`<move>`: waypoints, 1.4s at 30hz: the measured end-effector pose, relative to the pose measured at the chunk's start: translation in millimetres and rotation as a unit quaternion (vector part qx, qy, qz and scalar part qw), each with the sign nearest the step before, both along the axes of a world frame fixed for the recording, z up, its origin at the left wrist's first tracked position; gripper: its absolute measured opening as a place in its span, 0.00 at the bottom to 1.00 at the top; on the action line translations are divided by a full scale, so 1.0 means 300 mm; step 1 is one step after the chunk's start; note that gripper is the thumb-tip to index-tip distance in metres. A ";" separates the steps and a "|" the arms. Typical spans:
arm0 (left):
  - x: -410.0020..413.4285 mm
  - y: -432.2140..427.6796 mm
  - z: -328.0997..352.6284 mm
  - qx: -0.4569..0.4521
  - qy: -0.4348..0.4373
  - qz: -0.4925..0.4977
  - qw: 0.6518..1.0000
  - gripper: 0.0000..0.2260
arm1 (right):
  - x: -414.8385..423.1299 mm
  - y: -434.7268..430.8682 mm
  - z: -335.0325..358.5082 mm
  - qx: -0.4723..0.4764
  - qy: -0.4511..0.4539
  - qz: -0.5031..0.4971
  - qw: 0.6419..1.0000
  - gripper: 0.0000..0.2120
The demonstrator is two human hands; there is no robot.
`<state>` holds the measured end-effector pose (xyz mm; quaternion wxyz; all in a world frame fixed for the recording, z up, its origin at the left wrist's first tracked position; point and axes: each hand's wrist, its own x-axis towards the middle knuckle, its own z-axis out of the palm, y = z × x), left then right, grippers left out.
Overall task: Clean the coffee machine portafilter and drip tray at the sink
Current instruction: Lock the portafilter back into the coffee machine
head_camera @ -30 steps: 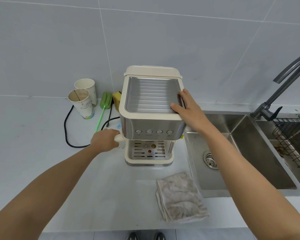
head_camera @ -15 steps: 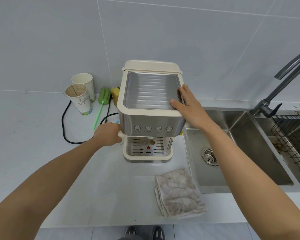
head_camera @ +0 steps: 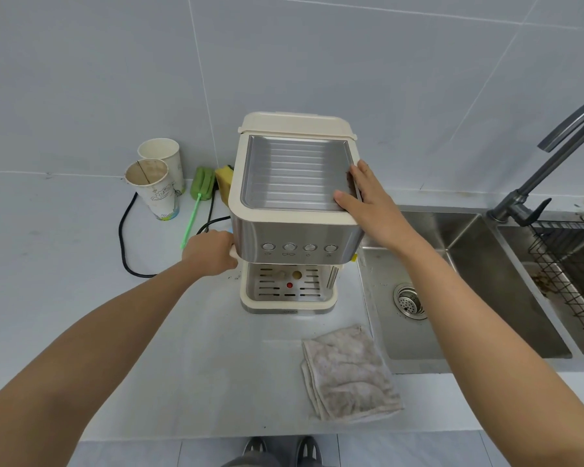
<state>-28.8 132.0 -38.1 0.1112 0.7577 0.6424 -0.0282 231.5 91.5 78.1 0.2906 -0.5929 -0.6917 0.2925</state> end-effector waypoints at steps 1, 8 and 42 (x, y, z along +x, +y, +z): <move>0.001 -0.003 -0.002 0.001 -0.001 0.003 1.000 0.10 | -0.001 0.000 0.000 0.001 -0.001 0.000 1.000 0.27; -0.004 0.008 -0.012 0.005 -0.009 0.001 1.000 0.10 | 0.003 -0.001 0.001 -0.009 0.001 0.000 1.000 0.29; 0.049 -0.120 0.035 -0.008 -0.099 0.110 0.989 0.10 | 0.003 -0.004 0.017 -0.036 0.010 0.017 0.999 0.31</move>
